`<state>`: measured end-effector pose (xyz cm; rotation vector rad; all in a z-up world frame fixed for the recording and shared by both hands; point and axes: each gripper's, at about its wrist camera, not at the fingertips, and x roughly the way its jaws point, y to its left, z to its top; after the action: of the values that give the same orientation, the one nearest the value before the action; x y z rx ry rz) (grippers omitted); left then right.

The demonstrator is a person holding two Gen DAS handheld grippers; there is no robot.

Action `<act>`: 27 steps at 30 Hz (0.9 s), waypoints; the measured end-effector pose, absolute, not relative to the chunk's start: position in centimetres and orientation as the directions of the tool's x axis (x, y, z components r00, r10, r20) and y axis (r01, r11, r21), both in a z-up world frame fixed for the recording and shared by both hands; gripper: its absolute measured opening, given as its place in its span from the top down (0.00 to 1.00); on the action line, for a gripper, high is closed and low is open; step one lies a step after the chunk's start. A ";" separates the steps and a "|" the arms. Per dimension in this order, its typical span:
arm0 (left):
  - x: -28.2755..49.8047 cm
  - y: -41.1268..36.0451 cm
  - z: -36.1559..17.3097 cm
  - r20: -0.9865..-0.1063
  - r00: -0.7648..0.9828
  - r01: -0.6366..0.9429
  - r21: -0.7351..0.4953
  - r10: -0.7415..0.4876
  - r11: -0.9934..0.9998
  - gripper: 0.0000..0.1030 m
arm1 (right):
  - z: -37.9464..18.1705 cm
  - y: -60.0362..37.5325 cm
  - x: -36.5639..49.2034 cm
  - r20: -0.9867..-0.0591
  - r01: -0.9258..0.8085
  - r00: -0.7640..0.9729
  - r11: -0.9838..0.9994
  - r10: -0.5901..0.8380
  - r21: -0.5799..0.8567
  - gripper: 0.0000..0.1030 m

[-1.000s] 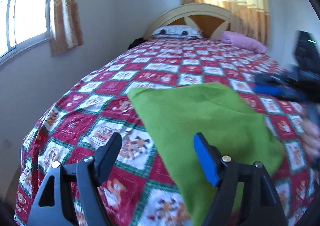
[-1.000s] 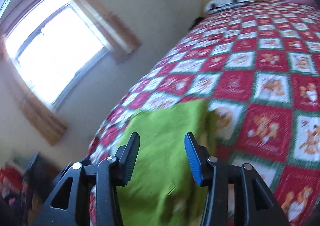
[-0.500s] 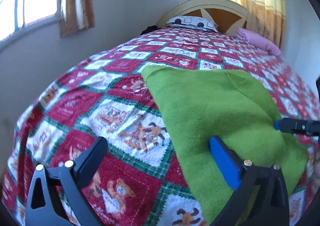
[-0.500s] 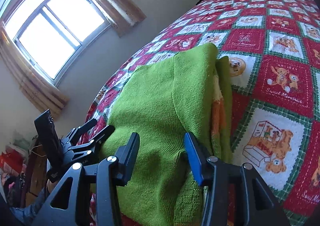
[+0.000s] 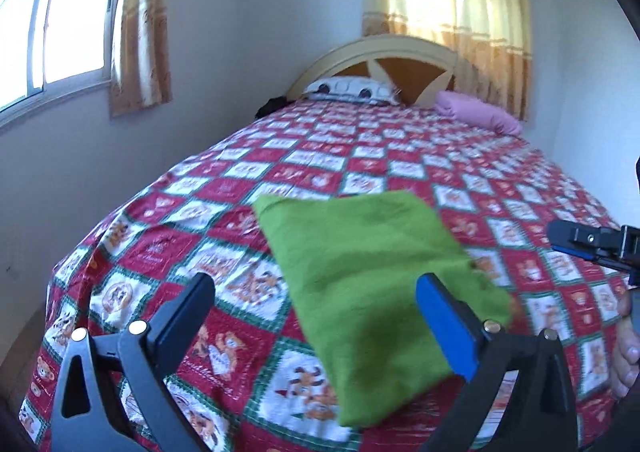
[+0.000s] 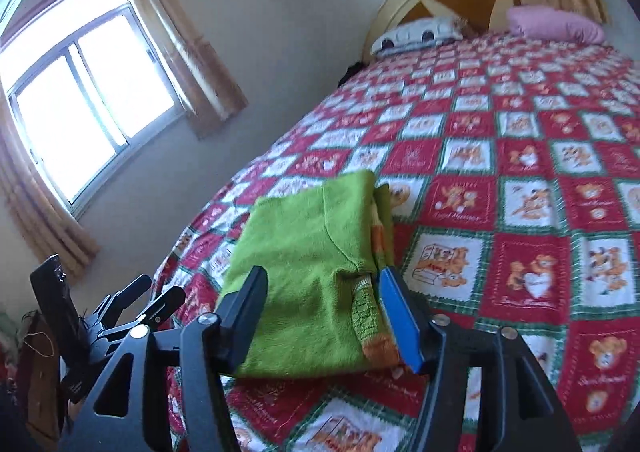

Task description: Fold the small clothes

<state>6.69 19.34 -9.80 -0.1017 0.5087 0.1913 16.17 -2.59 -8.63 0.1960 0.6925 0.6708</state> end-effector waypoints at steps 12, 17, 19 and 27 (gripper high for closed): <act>5.2 16.6 -8.1 -0.449 0.886 -0.153 -0.042 0.118 0.987 0.00 | -6.7 -3.7 12.4 -0.481 -0.521 0.641 0.799 0.598 0.299 0.37; 5.1 16.3 -8.3 -0.453 0.883 -0.155 -0.041 0.120 0.987 0.00 | -6.7 -4.2 12.2 -0.476 -0.514 0.648 0.803 0.594 0.302 0.37; 5.0 16.1 -8.4 -0.456 0.882 -0.155 -0.043 0.118 0.987 0.00 | -6.7 -4.3 12.1 -0.474 -0.511 0.652 0.804 0.592 0.303 0.37; 5.0 15.9 -8.6 -0.464 0.878 -0.152 -0.043 0.114 0.988 0.00 | -6.7 -4.3 11.8 -0.468 -0.509 0.653 0.803 0.595 0.310 0.37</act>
<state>4.98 15.89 -8.55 -0.0791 0.4788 0.1388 11.80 -4.33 -6.70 0.1564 0.5859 0.6292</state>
